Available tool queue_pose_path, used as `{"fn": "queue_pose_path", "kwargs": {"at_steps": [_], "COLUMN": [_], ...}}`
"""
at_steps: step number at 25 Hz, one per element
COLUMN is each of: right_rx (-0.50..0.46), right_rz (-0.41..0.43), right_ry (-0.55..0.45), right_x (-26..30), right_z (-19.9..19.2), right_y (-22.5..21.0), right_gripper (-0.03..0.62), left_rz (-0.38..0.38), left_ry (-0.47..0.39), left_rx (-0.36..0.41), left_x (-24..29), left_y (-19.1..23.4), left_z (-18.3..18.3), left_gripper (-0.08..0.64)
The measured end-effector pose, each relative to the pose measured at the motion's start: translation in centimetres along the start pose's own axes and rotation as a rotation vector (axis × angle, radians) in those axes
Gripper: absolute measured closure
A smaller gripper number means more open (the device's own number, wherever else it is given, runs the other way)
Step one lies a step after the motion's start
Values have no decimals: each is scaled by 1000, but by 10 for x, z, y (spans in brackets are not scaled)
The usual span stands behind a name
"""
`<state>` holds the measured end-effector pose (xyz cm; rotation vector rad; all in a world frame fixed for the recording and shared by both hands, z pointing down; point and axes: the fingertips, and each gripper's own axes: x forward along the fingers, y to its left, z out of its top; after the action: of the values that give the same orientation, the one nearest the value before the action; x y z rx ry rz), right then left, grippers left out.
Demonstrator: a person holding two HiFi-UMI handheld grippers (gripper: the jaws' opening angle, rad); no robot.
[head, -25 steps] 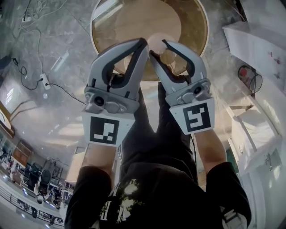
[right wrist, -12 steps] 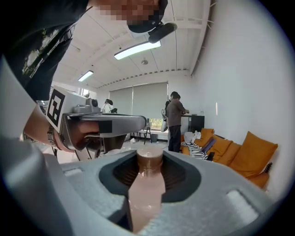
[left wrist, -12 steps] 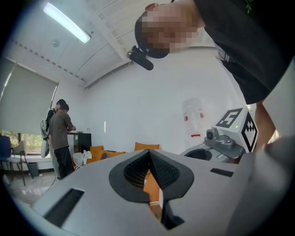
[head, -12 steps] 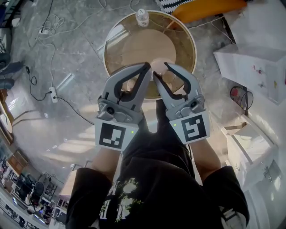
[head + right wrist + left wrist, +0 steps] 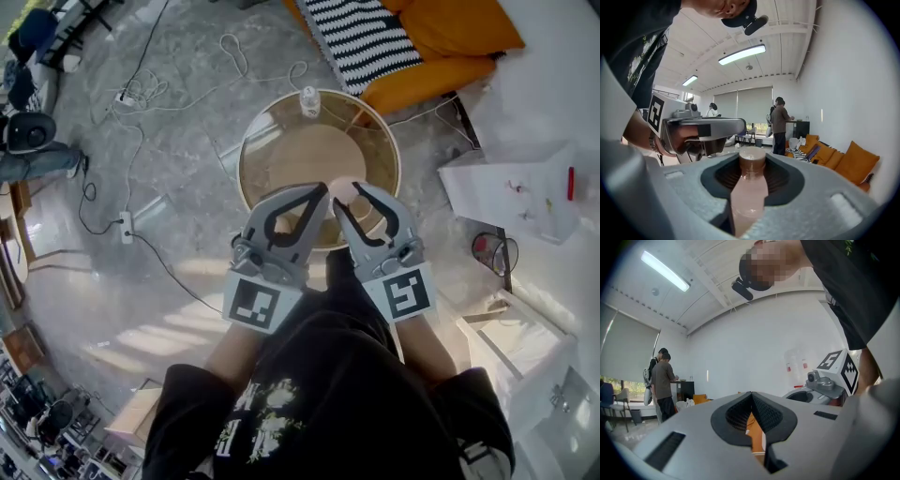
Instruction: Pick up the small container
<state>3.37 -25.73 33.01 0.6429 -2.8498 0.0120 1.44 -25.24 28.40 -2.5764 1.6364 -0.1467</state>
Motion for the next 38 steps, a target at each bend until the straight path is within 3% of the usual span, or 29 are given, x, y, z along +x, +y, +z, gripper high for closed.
{"fn": "queue_pose_path", "kwargs": {"at_steps": [6, 12, 17, 38], "right_rx": [35, -16, 1, -45], "right_rz": [28, 55, 52, 42], "right_ry": [-9, -37, -32, -118], "right_x": [-29, -38, -55, -79], "right_z": [30, 60, 80, 142], "right_y": [9, 4, 8, 12], "right_gripper": [465, 465, 465, 466], "left_rz": [28, 31, 88, 77], "left_ry": [-4, -22, 5, -92], "left_rx": [10, 68, -101, -11], "left_x": [-18, -22, -40, -52], "left_y": [-10, -5, -4, -10], "left_z": [37, 69, 77, 142], "left_gripper": [546, 546, 546, 546]}}
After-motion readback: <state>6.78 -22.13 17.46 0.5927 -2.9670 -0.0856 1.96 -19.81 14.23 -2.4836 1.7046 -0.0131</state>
